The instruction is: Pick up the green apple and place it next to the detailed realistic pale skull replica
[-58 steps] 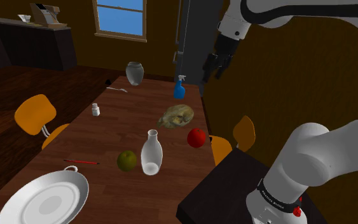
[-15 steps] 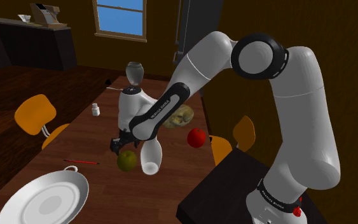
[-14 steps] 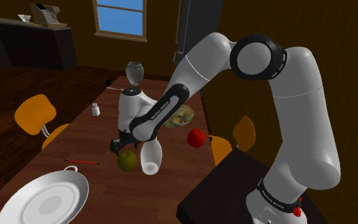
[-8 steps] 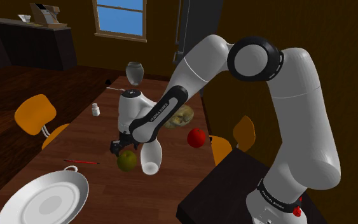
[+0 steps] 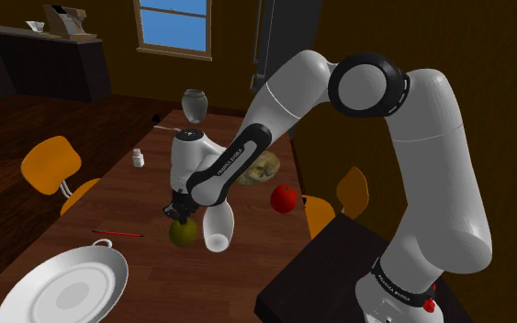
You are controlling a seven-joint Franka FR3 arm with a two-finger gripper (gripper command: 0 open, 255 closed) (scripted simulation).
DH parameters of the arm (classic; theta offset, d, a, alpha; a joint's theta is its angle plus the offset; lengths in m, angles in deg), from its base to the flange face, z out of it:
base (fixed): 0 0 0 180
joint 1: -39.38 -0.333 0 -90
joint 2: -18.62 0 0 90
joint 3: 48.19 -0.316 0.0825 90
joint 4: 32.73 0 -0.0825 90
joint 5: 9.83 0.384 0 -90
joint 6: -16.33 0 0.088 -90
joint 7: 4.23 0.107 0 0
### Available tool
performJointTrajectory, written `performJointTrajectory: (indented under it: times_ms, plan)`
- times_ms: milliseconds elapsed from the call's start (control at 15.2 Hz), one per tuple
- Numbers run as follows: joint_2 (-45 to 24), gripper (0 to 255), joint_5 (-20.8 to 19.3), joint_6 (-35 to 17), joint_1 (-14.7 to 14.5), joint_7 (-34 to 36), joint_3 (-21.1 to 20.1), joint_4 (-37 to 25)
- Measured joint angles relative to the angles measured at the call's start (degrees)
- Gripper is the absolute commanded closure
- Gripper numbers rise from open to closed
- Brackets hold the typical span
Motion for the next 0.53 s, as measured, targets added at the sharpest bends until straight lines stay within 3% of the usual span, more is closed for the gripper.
performJointTrajectory:
  times_ms: [528]
  plan:
    - [1.7, 255, 0.6, 1.6, 0.4, -0.5, -0.6, 0.2]
